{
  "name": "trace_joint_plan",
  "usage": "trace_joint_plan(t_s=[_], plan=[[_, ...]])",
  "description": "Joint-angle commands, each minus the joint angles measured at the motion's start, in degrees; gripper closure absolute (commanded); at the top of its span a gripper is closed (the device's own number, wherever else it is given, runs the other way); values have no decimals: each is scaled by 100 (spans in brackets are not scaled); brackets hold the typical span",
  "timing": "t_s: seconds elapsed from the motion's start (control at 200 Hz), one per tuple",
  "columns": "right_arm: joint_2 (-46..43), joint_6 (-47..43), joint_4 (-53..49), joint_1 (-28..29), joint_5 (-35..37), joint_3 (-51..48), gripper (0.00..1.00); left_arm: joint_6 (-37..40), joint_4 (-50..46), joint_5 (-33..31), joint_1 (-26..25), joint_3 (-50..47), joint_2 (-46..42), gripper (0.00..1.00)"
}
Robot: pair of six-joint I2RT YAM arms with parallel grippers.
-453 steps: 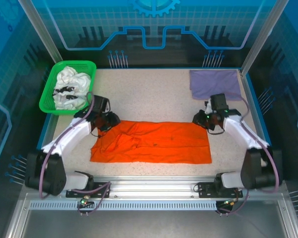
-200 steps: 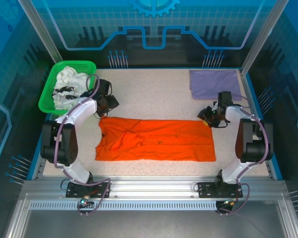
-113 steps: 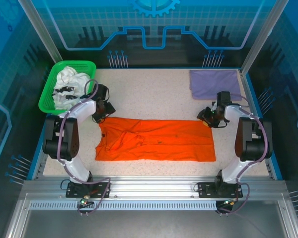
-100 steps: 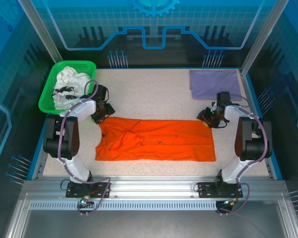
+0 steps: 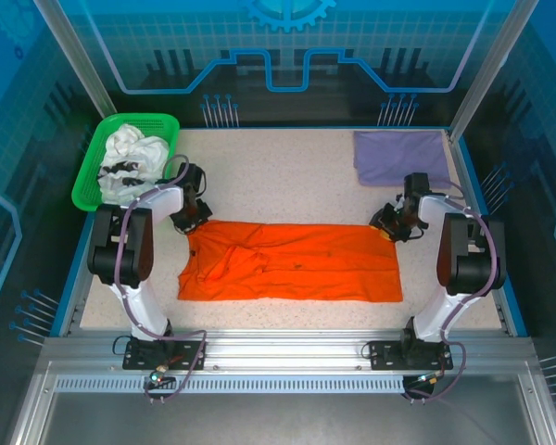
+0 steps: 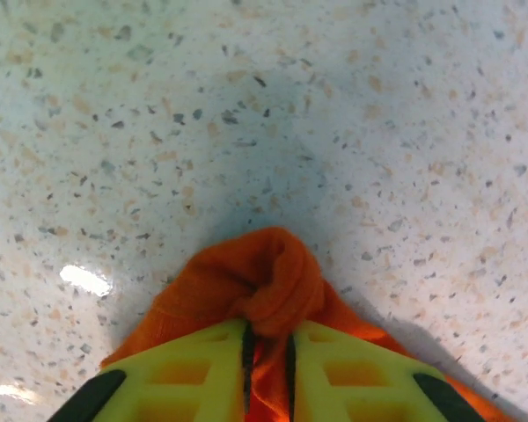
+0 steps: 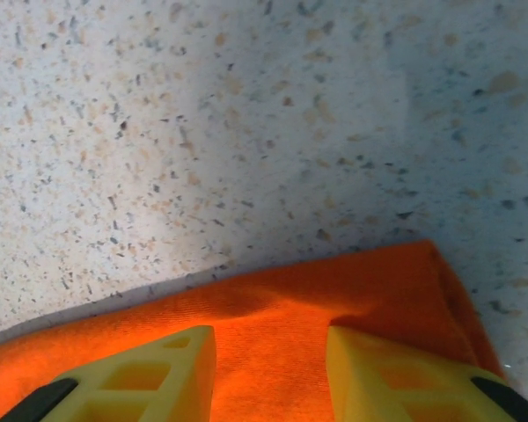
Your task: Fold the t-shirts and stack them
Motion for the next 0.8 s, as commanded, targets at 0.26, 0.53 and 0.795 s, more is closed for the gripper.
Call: trace_joint_plan(t_s=[0.26, 0.53, 0.795], plan=[[155, 157, -154, -394, 117, -71, 62, -181, -265, -827, 387, 125, -99, 100], [-10, 217, -31, -479, -207, -100, 55, -190, -153, -370, 395, 226, -157, 83], [-1291, 395, 552, -392, -284, -489, 39, -95, -312, -126, 271, 467, -1099, 20]])
